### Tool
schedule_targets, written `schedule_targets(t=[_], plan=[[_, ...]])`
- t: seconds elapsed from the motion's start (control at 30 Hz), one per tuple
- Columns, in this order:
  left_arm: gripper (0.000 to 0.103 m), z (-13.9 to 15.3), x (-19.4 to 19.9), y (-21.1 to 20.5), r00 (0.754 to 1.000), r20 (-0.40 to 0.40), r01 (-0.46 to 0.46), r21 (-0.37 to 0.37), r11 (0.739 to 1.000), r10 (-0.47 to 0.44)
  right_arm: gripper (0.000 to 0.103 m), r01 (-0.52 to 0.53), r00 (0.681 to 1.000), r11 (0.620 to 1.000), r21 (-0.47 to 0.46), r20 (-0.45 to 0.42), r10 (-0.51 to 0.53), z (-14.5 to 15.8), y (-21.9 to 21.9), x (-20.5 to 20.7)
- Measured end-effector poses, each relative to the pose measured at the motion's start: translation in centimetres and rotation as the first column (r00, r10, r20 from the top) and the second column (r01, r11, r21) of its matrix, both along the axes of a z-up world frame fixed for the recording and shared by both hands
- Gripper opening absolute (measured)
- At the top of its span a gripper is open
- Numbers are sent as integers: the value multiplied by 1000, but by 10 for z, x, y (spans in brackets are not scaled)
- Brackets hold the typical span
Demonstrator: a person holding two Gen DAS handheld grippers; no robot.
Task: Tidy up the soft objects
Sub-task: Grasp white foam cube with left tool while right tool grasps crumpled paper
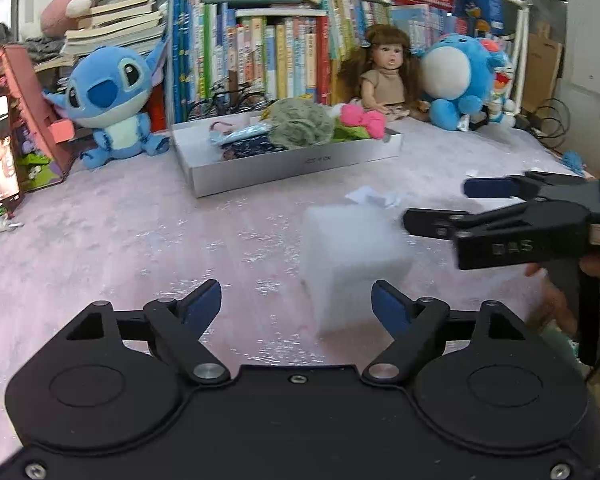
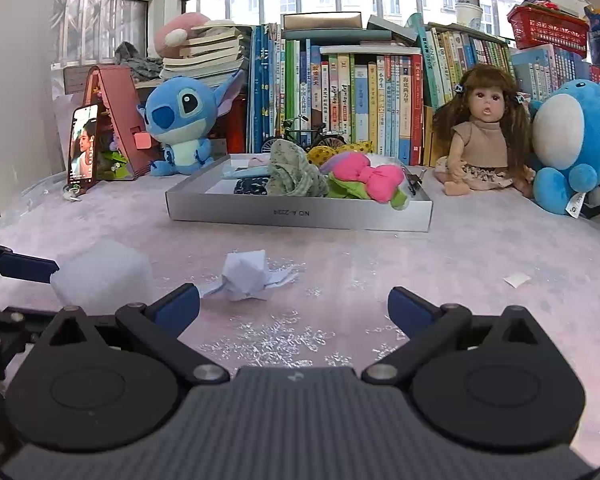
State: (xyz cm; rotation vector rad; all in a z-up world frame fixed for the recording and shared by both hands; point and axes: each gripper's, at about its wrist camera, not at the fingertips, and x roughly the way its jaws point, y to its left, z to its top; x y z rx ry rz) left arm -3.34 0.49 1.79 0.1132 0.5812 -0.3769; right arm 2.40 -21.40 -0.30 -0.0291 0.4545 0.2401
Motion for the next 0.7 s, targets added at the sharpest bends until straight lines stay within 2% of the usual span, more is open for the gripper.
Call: schedule_targets(t=[0.1, 0.23, 0.33, 0.4, 0.47, 0.57, 0.7], plan=[[84, -1, -5, -7, 1000, 7, 25, -7, 1000, -25, 103, -1, 1000, 1000, -6, 1, 1, 1, 2, 2], [83, -7, -4, -21, 1000, 16, 10, -12, 1000, -10, 103, 0, 1000, 1000, -3, -5, 0, 1, 3, 6], [72, -12, 0, -30, 1000, 19, 3, -7, 1000, -2, 103, -1, 1000, 1000, 2, -10, 1, 3, 2, 9], [55, -14, 4, -34, 1000, 9, 1, -10, 1000, -1, 103, -2, 1000, 1000, 6, -14, 3, 4, 1, 12], [46, -15, 8, -34, 1000, -15, 0, -24, 1000, 0, 103, -4, 1000, 1000, 10, -18, 4, 5, 0, 14], [44, -12, 9, -28, 1000, -13, -12, -43, 999, 11, 103, -6, 1000, 1000, 9, -20, 6, 5, 0, 16], [44, -5, 10, -20, 999, 18, -37, -28, 999, 38, 103, -12, 1000, 1000, 3, -28, 12, 4, 3, 20]])
